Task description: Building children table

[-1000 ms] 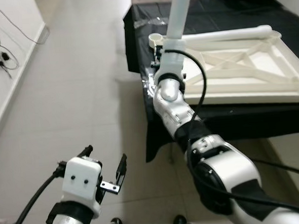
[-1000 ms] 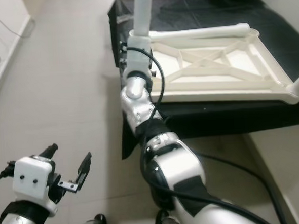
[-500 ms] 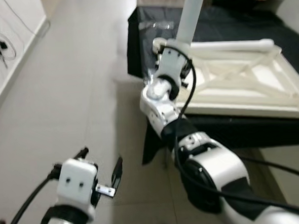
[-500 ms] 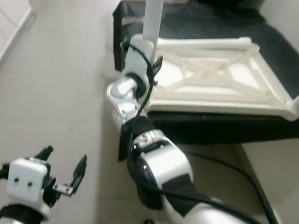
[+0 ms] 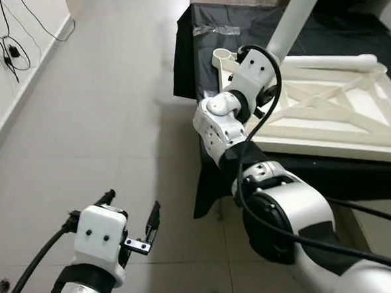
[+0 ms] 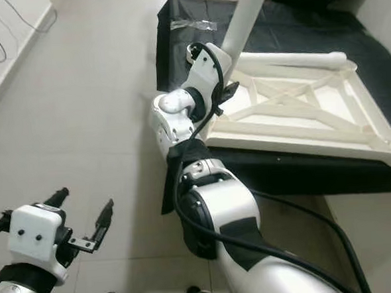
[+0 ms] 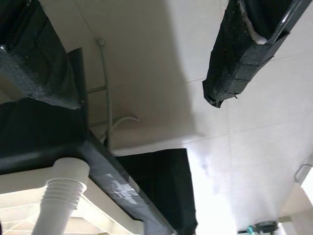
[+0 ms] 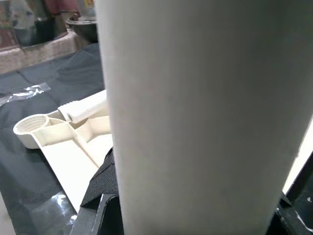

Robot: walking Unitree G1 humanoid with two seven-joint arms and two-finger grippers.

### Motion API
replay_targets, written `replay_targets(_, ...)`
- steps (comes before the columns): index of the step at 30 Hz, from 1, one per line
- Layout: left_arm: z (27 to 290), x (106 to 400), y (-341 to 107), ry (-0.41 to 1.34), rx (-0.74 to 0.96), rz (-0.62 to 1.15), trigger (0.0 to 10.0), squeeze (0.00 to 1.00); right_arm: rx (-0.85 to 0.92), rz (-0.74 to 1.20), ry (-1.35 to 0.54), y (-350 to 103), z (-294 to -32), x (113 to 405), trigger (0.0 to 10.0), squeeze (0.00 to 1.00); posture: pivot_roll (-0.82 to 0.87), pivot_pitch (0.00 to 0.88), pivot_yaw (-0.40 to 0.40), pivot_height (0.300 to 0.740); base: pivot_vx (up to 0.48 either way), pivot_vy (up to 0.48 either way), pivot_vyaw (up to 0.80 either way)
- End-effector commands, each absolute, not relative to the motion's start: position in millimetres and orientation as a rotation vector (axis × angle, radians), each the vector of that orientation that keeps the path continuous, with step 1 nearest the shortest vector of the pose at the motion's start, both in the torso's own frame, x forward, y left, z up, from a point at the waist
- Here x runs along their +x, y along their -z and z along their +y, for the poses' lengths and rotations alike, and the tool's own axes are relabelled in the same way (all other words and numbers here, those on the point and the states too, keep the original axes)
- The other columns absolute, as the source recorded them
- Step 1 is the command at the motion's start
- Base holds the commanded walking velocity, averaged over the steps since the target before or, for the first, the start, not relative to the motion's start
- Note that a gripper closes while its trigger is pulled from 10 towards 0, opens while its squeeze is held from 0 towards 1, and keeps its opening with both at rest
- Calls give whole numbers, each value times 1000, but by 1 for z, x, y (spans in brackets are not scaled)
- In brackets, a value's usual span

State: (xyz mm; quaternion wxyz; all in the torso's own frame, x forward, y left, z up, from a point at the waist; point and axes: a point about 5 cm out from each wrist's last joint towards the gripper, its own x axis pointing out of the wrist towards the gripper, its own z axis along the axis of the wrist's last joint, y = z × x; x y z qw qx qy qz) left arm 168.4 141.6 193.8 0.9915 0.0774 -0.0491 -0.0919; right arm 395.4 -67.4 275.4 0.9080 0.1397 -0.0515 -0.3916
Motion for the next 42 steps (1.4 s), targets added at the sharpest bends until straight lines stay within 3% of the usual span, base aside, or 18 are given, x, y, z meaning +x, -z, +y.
replay_targets(1,140,167,-192,190,157,-90,10000,0,173,105,802,-212,-68,391,10000,0,174,300,-96,740,0,0,0)
replay_targets(15,138,166,-191,191,151,-90,10000,0,-16,142,718,-181,-42,376,10000,0,160,297,-95,740,0,0,0)
replay_targets(18,137,167,-191,193,152,-92,10000,0,-37,106,698,-185,-39,377,10000,0,160,297,-95,740,0,0,0)
replay_targets(21,137,167,-191,194,151,-92,10000,0,-70,25,542,-197,-24,380,10000,0,158,292,-95,740,0,0,0)
replay_targets(27,136,167,-190,195,152,-91,10000,0,-144,-82,542,-215,-22,383,10000,0,151,282,-99,740,0,0,0)
replay_targets(35,134,166,-189,203,159,-91,10000,0,45,-56,486,-228,-26,390,10000,0,154,277,-99,740,0,0,0)
replay_targets(37,134,165,-189,203,160,-91,10000,0,161,-109,425,-251,-27,395,10000,0,154,277,-99,740,0,0,0)
replay_targets(42,135,168,-189,199,161,-94,10000,0,243,-240,358,-291,-31,400,10000,0,141,268,-96,740,0,0,0)
